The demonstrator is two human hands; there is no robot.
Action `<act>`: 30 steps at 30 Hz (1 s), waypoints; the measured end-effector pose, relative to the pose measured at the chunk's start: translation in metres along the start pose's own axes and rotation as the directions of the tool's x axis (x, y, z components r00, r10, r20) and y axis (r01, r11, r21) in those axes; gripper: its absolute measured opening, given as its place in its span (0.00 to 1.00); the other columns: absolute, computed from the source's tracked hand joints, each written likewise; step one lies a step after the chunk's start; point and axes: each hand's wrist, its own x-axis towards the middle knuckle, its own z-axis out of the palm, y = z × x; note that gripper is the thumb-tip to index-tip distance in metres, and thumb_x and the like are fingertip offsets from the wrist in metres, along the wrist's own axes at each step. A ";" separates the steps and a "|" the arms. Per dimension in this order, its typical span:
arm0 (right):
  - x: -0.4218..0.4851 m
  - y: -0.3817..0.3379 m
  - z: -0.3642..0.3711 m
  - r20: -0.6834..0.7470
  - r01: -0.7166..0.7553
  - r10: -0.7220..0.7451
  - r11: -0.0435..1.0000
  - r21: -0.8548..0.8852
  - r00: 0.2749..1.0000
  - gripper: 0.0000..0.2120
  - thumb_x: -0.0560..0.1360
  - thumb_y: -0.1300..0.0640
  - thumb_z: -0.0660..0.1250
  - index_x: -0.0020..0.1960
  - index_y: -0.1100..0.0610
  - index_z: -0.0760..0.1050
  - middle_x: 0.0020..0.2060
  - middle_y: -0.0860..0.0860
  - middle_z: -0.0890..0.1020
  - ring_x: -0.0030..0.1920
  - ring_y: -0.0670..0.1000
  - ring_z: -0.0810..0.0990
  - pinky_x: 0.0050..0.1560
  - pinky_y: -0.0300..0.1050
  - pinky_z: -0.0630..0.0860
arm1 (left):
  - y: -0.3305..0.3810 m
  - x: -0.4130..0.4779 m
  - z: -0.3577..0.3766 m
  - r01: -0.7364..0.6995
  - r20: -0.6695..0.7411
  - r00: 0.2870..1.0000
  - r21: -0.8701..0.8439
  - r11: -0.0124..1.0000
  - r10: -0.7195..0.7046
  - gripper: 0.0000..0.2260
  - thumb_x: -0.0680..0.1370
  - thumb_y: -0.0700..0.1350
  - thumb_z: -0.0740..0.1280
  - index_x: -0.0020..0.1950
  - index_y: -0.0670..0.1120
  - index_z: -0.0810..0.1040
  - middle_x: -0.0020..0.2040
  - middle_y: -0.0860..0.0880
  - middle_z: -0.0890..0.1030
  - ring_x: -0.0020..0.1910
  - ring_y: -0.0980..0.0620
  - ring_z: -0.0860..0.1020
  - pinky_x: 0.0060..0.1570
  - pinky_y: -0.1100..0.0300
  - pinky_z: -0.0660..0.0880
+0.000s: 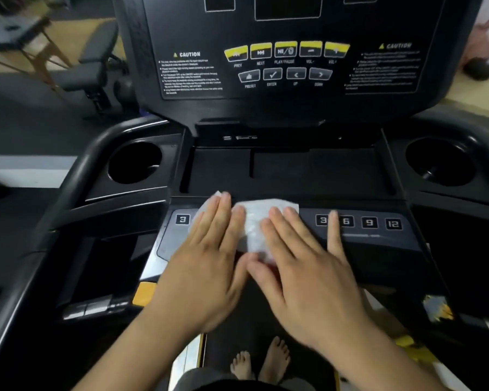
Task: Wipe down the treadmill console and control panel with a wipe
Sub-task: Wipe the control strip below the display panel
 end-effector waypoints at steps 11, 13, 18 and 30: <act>0.002 -0.068 0.011 0.084 0.030 -0.026 0.998 -0.048 0.996 0.32 0.81 0.36 0.39 0.76 0.53 0.57 0.76 0.50 0.59 0.77 0.49 0.52 0.73 0.66 0.47 | -0.046 -0.035 -0.011 0.079 -0.035 0.996 -0.097 0.992 -0.083 0.28 0.83 0.55 0.47 0.77 0.38 0.59 0.78 0.38 0.56 0.79 0.45 0.50 0.75 0.47 0.57; 0.022 -0.071 0.007 0.084 0.010 -0.005 0.998 -0.057 0.996 0.33 0.80 0.36 0.35 0.77 0.52 0.53 0.77 0.48 0.55 0.77 0.46 0.48 0.73 0.67 0.42 | -0.053 -0.022 -0.011 0.042 -0.055 0.997 -0.085 0.996 -0.047 0.27 0.82 0.52 0.51 0.74 0.35 0.61 0.75 0.32 0.61 0.76 0.37 0.57 0.72 0.42 0.63; 0.046 -0.073 0.009 0.018 -0.057 0.058 0.997 -0.056 0.998 0.34 0.79 0.36 0.35 0.78 0.52 0.53 0.78 0.47 0.54 0.77 0.43 0.45 0.74 0.64 0.40 | -0.059 -0.009 -0.011 -0.004 -0.104 0.995 -0.090 0.996 -0.006 0.25 0.77 0.44 0.53 0.71 0.32 0.65 0.72 0.30 0.65 0.72 0.32 0.63 0.67 0.38 0.68; 0.033 -0.081 0.013 -0.017 -0.099 0.098 0.994 -0.048 0.995 0.33 0.79 0.37 0.35 0.78 0.52 0.50 0.78 0.46 0.51 0.77 0.43 0.43 0.74 0.64 0.37 | -0.065 0.009 -0.020 0.065 0.050 0.997 -0.261 0.963 -0.054 0.24 0.84 0.51 0.50 0.79 0.45 0.55 0.80 0.42 0.49 0.79 0.47 0.40 0.75 0.56 0.52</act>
